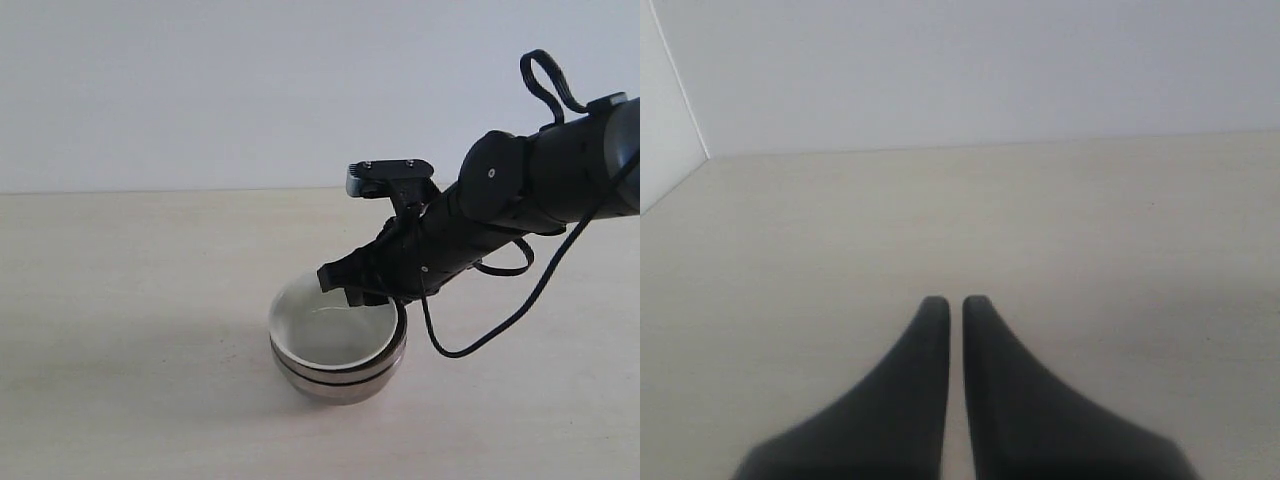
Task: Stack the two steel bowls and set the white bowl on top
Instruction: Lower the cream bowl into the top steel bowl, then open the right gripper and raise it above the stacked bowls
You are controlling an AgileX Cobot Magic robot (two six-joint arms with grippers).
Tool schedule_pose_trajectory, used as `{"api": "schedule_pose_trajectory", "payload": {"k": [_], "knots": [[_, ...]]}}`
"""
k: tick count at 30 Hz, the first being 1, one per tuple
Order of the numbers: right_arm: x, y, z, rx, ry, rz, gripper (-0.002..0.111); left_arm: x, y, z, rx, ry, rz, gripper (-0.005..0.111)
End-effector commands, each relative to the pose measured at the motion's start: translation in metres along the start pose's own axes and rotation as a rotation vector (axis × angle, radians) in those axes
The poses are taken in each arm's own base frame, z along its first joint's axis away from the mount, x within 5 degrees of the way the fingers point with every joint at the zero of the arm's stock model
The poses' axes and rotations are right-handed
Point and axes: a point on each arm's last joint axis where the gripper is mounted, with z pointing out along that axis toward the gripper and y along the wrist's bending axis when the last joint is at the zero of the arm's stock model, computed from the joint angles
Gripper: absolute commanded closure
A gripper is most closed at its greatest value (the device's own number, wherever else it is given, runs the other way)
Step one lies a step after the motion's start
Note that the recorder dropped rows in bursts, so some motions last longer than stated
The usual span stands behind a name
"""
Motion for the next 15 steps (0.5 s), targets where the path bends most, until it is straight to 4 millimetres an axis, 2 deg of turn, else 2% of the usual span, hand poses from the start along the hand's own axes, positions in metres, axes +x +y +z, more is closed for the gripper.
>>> {"api": "schedule_pose_trajectory", "payload": {"k": [1, 15], "knots": [[-0.009, 0.002, -0.011, 0.005, -0.071, -0.039, 0.070, 0.001, 0.000, 0.000, 0.000, 0.001, -0.014, 0.103], [-0.018, 0.006, -0.030, 0.003, -0.138, -0.075, 0.070, 0.001, 0.000, 0.000, 0.000, 0.001, -0.014, 0.103]]}}
